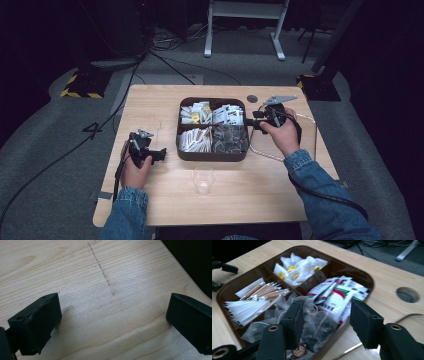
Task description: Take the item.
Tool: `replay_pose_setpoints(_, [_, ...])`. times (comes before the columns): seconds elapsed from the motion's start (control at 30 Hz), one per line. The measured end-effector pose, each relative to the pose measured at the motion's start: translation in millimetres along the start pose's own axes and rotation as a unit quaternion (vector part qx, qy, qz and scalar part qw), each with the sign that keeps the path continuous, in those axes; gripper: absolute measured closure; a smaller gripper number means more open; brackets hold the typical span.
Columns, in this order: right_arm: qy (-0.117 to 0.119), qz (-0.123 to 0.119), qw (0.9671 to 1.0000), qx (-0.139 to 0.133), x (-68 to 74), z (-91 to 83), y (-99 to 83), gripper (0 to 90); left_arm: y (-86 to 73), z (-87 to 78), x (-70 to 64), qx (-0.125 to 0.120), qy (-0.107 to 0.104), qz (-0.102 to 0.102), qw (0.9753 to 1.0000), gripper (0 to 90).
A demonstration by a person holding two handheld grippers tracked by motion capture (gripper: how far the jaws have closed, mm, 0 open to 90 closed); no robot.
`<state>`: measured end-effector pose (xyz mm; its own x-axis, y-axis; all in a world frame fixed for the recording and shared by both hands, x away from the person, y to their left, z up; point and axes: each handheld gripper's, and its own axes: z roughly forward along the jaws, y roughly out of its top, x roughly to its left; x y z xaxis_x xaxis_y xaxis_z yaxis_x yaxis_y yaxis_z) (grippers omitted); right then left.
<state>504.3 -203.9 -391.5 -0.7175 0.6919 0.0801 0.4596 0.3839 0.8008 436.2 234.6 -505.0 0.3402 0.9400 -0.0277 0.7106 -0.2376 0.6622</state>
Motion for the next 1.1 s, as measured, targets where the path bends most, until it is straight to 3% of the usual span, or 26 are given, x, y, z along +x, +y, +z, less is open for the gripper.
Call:
replay_pose_setpoints(0.33, [0.040,-0.024,0.9982,0.036,22.5,27.9,0.9,43.3,0.0,0.0,0.3,0.000,0.000,0.002,1.0000,0.3])
replay_pose_setpoints(0.6, [0.047,-0.034,0.9968,0.055,33.4,43.5,-3.7,42.3,0.0,-0.1,0.3,0.000,0.001,0.001,1.0000,0.2])
replay_pose_setpoints(0.87, [0.061,-0.057,0.9929,0.084,41.6,59.0,-9.6,50.4,0.1,0.0,0.2,0.000,0.000,0.000,1.0000,0.2])
replay_pose_setpoints(1.1, [0.048,-0.074,0.9895,0.115,44.0,75.1,-15.7,57.0,0.2,0.1,0.1,0.000,0.000,0.000,1.0000,0.2])
